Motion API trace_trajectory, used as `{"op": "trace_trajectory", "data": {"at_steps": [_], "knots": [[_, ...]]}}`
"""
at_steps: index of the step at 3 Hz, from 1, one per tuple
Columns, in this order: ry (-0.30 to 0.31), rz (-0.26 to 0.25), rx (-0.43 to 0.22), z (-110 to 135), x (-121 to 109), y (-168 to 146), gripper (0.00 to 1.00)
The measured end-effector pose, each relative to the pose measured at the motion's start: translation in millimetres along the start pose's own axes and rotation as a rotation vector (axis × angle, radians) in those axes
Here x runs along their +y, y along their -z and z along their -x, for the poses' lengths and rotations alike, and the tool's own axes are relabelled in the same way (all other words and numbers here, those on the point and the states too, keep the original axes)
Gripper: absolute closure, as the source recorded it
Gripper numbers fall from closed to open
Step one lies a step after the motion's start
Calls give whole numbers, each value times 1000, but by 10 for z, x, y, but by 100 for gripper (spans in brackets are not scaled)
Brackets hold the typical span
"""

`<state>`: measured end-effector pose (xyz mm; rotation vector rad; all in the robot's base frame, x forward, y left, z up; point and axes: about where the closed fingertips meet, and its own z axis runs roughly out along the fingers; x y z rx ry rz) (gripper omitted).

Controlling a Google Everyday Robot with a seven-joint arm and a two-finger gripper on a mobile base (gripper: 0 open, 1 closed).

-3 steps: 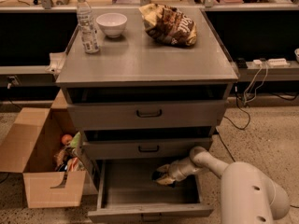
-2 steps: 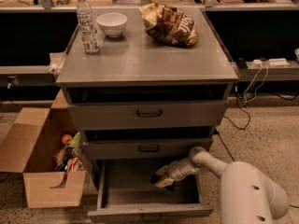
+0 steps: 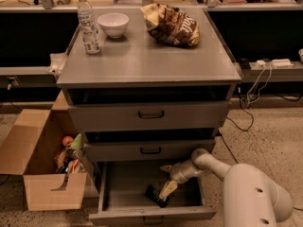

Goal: Place rxbar blueberry into bottom drawer

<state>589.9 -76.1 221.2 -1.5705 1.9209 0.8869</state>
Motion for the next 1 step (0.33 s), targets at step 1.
{"op": "trace_trajectory", "data": {"at_steps": [1], "knots": [[-27, -8, -11, -6, 149, 98, 0]]}}
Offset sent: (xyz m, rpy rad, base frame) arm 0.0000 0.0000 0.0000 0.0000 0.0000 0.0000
